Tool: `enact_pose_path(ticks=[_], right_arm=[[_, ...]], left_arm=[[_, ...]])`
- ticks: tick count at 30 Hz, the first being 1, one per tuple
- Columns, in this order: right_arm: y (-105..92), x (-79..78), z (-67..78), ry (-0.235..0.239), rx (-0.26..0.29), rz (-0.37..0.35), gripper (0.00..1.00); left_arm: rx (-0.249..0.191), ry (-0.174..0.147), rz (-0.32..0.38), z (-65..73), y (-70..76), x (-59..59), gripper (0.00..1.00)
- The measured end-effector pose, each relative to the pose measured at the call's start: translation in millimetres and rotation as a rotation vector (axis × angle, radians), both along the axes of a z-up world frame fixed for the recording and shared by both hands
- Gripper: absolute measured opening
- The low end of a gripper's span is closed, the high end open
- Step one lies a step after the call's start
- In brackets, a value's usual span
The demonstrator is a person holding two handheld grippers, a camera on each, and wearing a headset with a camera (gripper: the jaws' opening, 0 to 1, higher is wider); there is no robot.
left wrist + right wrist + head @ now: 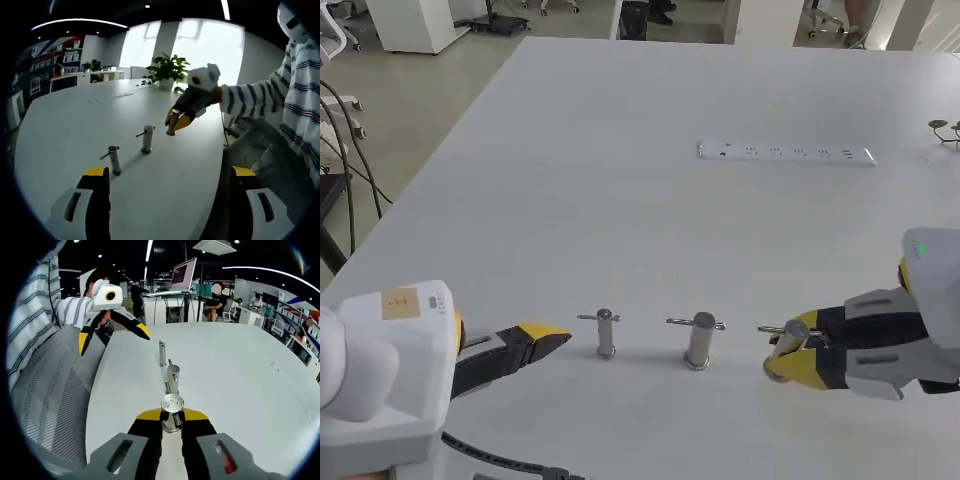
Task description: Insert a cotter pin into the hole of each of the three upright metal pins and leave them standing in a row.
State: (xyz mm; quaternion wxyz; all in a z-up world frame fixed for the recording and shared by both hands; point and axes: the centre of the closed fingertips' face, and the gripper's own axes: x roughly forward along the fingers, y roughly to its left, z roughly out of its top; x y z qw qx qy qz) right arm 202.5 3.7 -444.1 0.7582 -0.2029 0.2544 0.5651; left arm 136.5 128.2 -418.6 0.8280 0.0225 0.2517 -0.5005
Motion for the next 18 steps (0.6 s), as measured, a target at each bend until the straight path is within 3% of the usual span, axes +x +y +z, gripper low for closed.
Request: enact_pose_path(ticks=[6, 18], right_arm=[[-6.3, 10.6, -9.4, 0.008, -0.002, -0.016, 0.08], [-6.0, 14.2, -14.1, 0.008, 0.015, -0.012, 0.08]], left_arm=[[0.013, 0.014, 0.005, -3.9, 3.1, -1.0, 0.99], [0.018, 0.034, 0.027, -6.9, 6.9, -0.9, 0.99]])
